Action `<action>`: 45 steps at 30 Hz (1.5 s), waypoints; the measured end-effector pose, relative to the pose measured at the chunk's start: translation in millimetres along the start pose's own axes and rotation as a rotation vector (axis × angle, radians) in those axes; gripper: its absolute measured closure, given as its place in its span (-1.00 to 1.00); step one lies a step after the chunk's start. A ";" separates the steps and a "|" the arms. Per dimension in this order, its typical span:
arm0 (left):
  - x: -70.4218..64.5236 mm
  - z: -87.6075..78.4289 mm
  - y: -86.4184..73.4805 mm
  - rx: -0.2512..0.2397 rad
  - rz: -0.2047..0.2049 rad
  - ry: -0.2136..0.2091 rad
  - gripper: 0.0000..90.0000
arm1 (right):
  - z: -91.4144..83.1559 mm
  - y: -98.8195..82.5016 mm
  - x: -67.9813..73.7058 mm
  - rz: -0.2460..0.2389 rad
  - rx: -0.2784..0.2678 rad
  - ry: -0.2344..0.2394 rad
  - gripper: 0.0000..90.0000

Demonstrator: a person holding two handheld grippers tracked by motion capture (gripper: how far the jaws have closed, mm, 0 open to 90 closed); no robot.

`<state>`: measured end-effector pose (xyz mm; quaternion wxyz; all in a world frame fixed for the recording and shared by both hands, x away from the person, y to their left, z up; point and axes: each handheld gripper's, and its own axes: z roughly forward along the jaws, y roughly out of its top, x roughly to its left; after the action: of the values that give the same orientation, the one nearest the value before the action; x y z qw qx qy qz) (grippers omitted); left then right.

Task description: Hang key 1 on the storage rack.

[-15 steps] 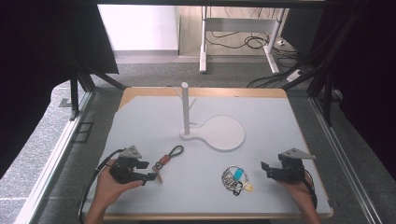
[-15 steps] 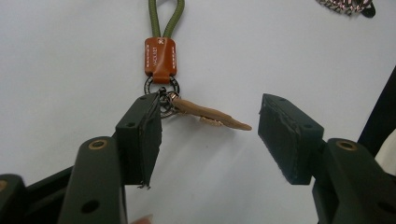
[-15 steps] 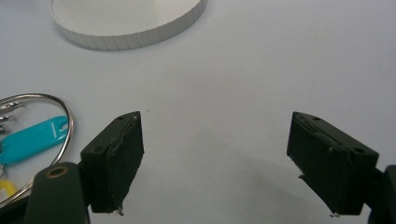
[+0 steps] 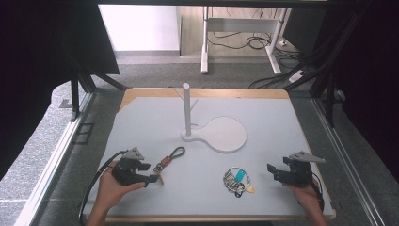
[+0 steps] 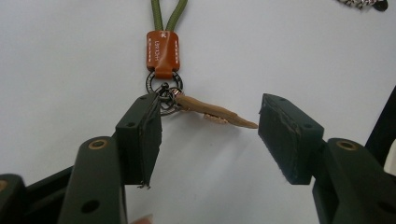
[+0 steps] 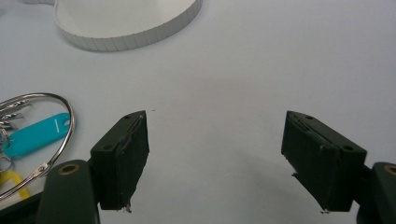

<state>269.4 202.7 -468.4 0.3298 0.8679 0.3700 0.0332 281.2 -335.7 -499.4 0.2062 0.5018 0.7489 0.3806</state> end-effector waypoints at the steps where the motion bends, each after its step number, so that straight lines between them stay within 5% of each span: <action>1: 2.6 1.6 -1.1 0.001 -0.016 -0.001 -0.11 | 1.1 -1.0 -0.4 -0.003 0.001 0.002 -0.46; 5: 9.0 5.0 -3.9 0.015 -0.062 0.019 -0.11 | 5.1 -5.4 -2.2 0.001 0.015 0.017 -0.43; 13: 12.7 4.7 9.1 0.013 -0.090 0.048 -0.11 | 9.8 -10.6 -5.7 -0.015 0.037 0.016 -0.42; 22: 8.4 13.9 31.9 0.081 -0.020 0.035 -0.11 | -2.1 -12.3 -4.5 -0.001 0.028 -0.025 -0.39; 39: 22.0 36.4 57.0 0.208 -0.020 -0.035 -0.09 | -8.4 -13.8 16.2 -0.017 0.037 -0.035 -0.38; 45: 23.0 45.9 68.5 0.254 -0.030 -0.023 -0.05 | -9.4 -14.4 16.8 -0.030 0.041 -0.030 -0.38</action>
<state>342.4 157.9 -467.6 0.2219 0.8973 0.3805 -0.0288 259.2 -326.9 -503.5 0.2126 0.5004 0.7608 0.3545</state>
